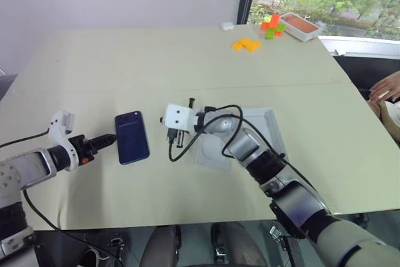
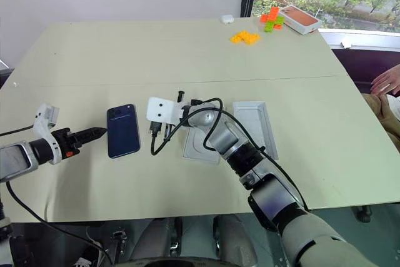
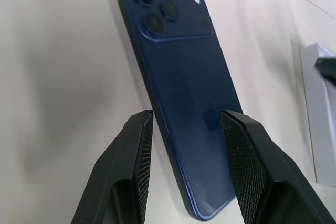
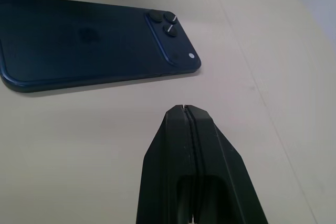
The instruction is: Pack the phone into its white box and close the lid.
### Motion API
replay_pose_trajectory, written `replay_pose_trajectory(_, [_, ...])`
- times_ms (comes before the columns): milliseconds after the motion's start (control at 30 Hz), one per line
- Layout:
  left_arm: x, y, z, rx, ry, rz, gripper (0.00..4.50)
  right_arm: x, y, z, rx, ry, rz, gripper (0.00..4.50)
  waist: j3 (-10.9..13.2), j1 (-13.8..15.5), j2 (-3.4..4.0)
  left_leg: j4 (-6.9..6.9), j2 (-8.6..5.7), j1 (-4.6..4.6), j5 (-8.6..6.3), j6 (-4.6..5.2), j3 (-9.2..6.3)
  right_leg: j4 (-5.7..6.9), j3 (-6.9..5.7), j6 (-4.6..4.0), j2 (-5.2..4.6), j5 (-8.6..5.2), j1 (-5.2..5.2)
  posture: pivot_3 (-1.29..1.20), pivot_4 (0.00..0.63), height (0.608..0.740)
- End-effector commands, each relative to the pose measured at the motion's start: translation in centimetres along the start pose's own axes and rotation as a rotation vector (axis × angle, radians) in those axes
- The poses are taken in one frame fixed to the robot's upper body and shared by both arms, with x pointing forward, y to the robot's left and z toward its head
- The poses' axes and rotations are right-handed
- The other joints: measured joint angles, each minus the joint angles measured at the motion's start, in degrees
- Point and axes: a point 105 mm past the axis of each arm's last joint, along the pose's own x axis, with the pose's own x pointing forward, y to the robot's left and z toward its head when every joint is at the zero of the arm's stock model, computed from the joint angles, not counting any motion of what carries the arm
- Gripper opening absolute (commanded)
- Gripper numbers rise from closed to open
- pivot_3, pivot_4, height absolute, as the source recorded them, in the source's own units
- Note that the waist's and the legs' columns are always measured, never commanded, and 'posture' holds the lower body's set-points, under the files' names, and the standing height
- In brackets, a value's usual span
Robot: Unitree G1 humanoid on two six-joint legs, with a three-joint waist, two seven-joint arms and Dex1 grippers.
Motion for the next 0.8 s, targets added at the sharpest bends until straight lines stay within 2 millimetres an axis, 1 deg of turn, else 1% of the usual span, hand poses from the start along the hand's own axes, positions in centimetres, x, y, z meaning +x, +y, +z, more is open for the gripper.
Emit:
replay_pose_trajectory(33, [-0.5, 0.0, 1.0, -0.002, -0.052, 0.007, 2.93, 0.4, -0.7, 1.8, -0.057, -0.052, -0.02, 0.0, 0.0, 0.0, 0.0, 0.0, 0.0, 0.0, 0.0, 0.0, 0.0, 0.0, 0.0, 0.0, 0.0, 0.0, 0.0, 0.0, 0.15, 0.74])
replay_pose_trajectory(67, [-0.6, 0.1, 0.8, -0.012, -0.048, 0.011, 3.37, 0.4, -0.7, 1.8, -0.056, -0.052, -0.019, 0.0, 0.0, 0.0, 0.0, 0.0, 0.0, 0.0, 0.0, 0.0, 0.0, 0.0, 0.0, 0.0, 0.0, 0.0, 0.0, 0.0, 0.15, 0.74])
replay_pose_trajectory(100, [-0.6, 0.2, 0.7, -0.025, -0.038, 0.012, 3.92, 0.5, -0.7, 1.8, -0.047, -0.051, -0.018, 0.0, 0.0, 0.0, 0.0, 0.0, 0.0, 0.0, 0.0, 0.0, 0.0, 0.0, 0.0, -0.01, -0.01, 0.0, 0.0, 0.0, 0.15, 0.74])
replay_pose_trajectory(167, [-0.5, 0.5, 0.4, -0.075, -0.03, 0.004, 3.97, 0.6, -0.6, 1.6, -0.032, -0.043, -0.014, 0.0, 0.0, 0.0, 0.0, 0.0, 0.0, 0.0, 0.0, -0.01, 0.0, 0.0, 0.0, -0.01, -0.01, 0.0, 0.0, 0.0, 0.15, 0.74])
replay_pose_trajectory(267, [-0.1, 0.6, 0.3, -0.117, -0.044, -0.007, 3.97, 0.9, -0.4, 1.2, -0.053, -0.023, -0.019, 0.0, -0.01, 0.0, -0.01, -0.01, 0.0, 0.0, 0.0, -0.01, 0.0, 0.0, 0.0, -0.01, -0.01, 0.0, -0.01, 0.0, 0.15, 0.74])
replay_pose_trajectory(400, [1.1, 0.2, 0.2, -0.145, -0.045, -0.019, 3.97, 1.6, -0.1, 1.0, -0.084, 0.004, -0.025, 0.0, -0.01, 0.2, -0.02, 0.0, -0.01, 0.0, 0.0, -0.01, 0.0, 0.0, 0.0, -0.01, -0.01, 0.01, 0.0, 0.0, 0.15, 0.74])
replay_pose_trajectory(533, [2.2, 0.3, -0.1, -0.162, -0.035, 0.01, 3.97, 2.5, 0.6, 0.5, -0.101, 0.05, 0.001, 0.0, -0.01, 0.08, -0.02, 0.0, -0.02, 0.0, 0.01, -0.03, 0.0, 0.01, -0.01, -0.04, -0.01, 0.03, 0.0, 0.0, 0.15, 0.74])
replay_pose_trajectory(600, [2.6, -0.1, -0.3, -0.155, -0.02, 0.0, 3.97, 2.9, 1.0, 0.7, -0.058, 0.055, 0.031, 0.0, -0.02, 0.12, -0.03, 0.0, -0.02, 0.01, 0.01, -0.03, -0.01, 0.01, -0.01, -0.04, -0.01, 0.03, 0.0, 0.0, 0.15, 0.74])
replay_pose_trajectory(700, [2.9, 0.0, -0.6, -0.161, -0.01, 0.015, 3.97, 3.3, 1.3, 0.9, 0.006, 0.071, 0.051, 0.0, -0.02, 0.13, -0.02, 0.0, -0.02, 0.02, 0.01, -0.03, -0.01, 0.01, -0.01, -0.04, -0.01, 0.03, 0.02, 0.0, 0.15, 0.74])
replay_pose_trajectory(800, [3.2, 0.2, -0.9, -0.168, -0.001, 0.027, 3.97, 3.7, 1.5, 0.5, 0.026, 0.113, 0.062, 0.0, -0.02, 0.2, -0.02, 0.0, -0.02, 0.04, 0.01, -0.04, -0.01, 0.01, -0.01, -0.07, -0.01, 0.05, 0.03, 0.0, 0.15, 0.74])
